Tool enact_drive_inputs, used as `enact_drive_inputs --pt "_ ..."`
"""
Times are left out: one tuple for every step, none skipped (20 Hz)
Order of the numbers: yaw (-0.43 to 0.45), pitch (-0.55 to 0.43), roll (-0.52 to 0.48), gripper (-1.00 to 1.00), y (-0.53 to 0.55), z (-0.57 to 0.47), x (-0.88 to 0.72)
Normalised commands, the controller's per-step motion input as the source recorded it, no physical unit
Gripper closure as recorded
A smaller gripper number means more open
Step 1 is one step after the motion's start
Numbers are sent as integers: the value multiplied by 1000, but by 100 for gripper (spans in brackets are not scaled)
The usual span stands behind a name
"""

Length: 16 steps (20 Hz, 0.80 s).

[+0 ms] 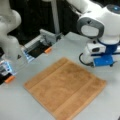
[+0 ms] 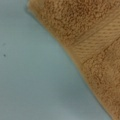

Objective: Folding a towel twice

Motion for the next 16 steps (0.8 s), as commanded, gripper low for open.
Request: enact_drive_inputs --pt "-35 -15 -252 -100 135 -125 470" --pt "-39 -23 -245 -100 133 -129 469" --pt "-39 -60 -273 -100 109 -147 460" --pt "-42 -58 -285 -100 92 -137 438" --pt "-65 -62 -245 -100 73 -129 411" --pt "-72 -57 -227 -100 60 -138 383" --pt "-76 -45 -223 -100 50 -130 340" --pt "-79 -30 -225 -100 46 -120 314" --pt "-86 -46 -220 -100 44 -113 280" --pt "-86 -42 -222 -100 51 -90 252" --pt "-79 -54 -227 -100 53 -114 243" --pt "-69 -73 -286 -100 52 -141 221" --pt "-65 -71 -303 -100 60 -144 196" --pt "-62 -15 -347 -100 56 -170 174" --pt "-67 24 -361 -100 52 -199 147" --pt "-80 55 -370 -100 60 -218 115"
